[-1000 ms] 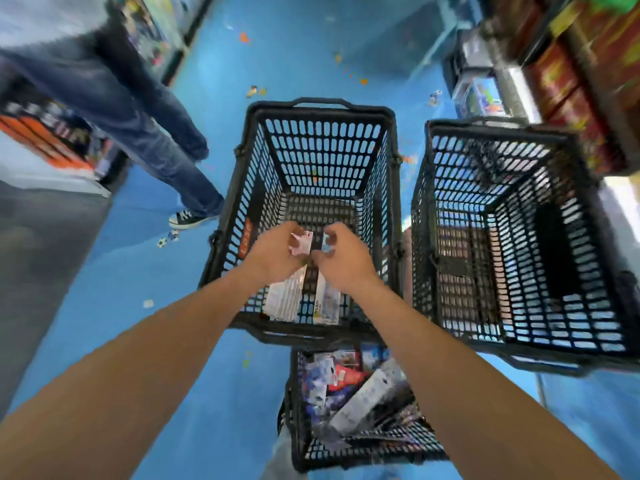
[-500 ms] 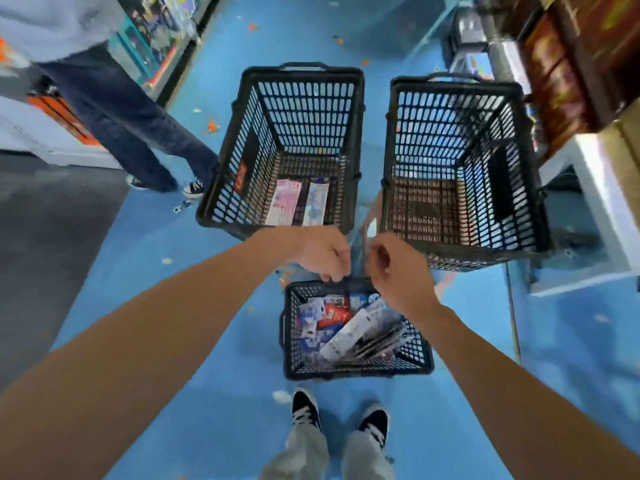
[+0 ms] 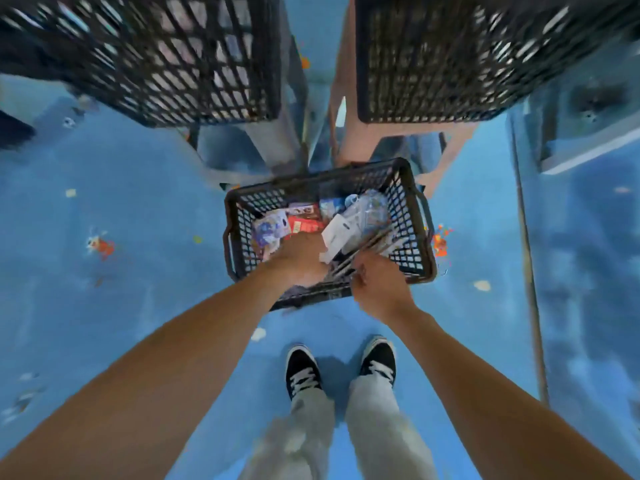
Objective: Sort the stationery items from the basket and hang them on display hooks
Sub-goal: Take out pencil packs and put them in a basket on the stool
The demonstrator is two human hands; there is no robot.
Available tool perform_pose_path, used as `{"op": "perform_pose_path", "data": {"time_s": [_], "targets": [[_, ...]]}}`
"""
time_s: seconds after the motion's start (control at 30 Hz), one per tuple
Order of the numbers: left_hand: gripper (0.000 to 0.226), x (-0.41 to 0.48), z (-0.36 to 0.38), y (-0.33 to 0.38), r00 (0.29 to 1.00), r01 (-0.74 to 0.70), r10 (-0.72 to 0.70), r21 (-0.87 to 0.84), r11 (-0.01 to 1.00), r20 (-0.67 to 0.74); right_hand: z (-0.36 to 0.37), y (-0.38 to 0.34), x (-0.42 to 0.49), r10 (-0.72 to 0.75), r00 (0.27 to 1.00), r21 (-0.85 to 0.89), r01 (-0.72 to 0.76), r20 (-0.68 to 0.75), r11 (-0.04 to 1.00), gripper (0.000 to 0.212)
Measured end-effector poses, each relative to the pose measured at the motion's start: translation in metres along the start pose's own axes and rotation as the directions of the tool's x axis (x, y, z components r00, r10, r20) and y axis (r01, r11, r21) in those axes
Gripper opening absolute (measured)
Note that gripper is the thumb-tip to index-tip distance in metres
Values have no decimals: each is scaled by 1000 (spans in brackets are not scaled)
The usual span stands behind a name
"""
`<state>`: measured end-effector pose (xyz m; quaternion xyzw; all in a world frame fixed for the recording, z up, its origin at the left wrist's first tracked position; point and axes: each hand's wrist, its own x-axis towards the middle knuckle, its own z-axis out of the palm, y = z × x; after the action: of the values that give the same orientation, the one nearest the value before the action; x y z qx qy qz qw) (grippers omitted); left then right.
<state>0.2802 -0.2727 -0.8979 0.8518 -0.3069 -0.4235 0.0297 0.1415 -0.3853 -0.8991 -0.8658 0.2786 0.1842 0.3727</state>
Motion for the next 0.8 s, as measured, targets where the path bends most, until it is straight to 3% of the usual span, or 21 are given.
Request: {"op": "perform_pose_path", "data": {"time_s": [0.07,0.17,0.27,0.37,0.47,0.57,0.7,0.8], "targets": [[42,32,39,-13,999,35,-36,-10,999,-40,35,24,21,-77,996,-116,81,38,990,23],[52,82,91,-32,992,72,-76,-46,996,-105,75,56,70,-186,975,-409,221,124,885,33],[56,127,132,-55,982,94,-102,-58,994,-160,104,84,127,-128,956,-595,265,262,759,53],[56,169,152,-72,994,60,-50,106,993,-100,118,102,177,-89,936,-649,304,342,697,54],[81,206,153,-84,996,60,-36,338,939,-76,116,106,222,-58,916,-684,337,396,647,40],[106,220,144,-85,995,70,-28,496,866,-91,104,95,249,4,912,-792,353,409,498,26],[114,229,149,-81,999,40,-35,604,796,-21,102,84,262,47,901,-867,399,431,300,35],[107,230,164,-80,997,38,13,607,794,-79,105,89,261,59,882,-857,435,467,277,36]]}}
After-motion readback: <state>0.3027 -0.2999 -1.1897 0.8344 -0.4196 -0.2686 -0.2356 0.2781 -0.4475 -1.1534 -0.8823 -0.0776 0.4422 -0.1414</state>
